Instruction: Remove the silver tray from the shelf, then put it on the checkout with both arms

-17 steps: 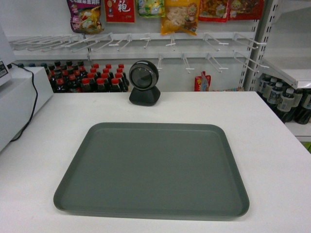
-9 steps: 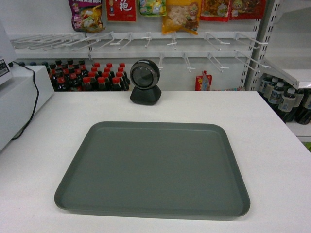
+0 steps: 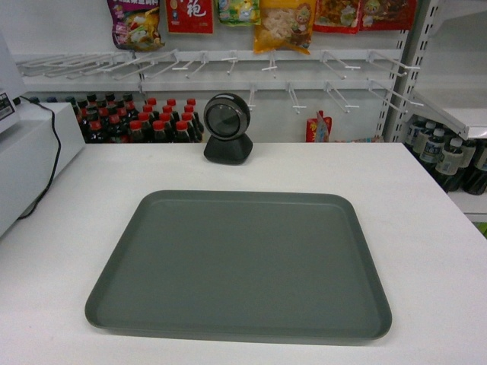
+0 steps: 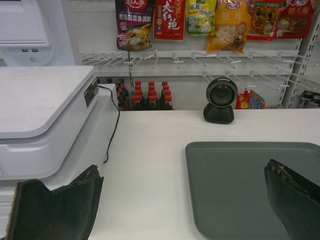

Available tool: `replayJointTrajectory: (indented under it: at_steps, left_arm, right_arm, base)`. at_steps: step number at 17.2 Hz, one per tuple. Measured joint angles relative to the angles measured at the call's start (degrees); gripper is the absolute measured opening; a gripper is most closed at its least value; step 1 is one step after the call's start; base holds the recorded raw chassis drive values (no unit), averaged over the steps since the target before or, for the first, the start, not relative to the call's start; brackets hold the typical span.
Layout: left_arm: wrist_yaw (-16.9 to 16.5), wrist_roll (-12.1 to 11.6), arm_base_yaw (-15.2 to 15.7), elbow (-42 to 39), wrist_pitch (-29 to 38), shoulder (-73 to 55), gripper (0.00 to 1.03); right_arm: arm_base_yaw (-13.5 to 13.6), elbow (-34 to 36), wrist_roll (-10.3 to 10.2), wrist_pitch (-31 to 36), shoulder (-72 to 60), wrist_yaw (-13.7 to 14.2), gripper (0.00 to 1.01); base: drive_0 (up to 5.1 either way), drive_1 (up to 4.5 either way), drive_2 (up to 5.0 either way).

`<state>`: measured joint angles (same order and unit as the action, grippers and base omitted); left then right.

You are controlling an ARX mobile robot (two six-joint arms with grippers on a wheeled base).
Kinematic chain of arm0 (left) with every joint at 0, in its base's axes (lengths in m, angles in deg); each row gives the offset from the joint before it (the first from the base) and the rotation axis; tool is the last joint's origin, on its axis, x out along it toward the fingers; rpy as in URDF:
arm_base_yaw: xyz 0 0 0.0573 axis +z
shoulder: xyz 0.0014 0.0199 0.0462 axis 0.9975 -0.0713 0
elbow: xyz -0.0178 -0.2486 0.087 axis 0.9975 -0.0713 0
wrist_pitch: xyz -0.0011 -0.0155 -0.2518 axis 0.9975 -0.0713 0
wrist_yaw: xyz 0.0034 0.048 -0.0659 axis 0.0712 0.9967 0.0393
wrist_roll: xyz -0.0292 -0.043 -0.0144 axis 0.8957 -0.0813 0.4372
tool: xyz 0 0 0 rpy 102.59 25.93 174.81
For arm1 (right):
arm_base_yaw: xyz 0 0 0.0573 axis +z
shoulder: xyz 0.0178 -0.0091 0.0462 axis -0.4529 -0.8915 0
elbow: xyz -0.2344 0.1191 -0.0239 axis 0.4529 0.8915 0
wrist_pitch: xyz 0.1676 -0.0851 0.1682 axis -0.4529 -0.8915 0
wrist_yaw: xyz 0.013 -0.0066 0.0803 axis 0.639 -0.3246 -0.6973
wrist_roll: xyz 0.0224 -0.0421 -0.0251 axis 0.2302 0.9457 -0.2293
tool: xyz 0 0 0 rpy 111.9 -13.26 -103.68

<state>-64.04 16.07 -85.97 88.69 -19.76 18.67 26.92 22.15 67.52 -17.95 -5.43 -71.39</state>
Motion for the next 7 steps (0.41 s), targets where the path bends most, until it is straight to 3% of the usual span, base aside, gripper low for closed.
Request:
replayJointTrajectory:
  at_steps: [7]
  left_arm:
    - [0.00, -0.02, 0.00, 0.00, 0.00, 0.00, 0.98]
  right_arm:
    - [0.00, 0.00, 0.00, -0.02, 0.00, 0.00, 0.98]
  base:
    - [0.0, 0.00, 0.0]
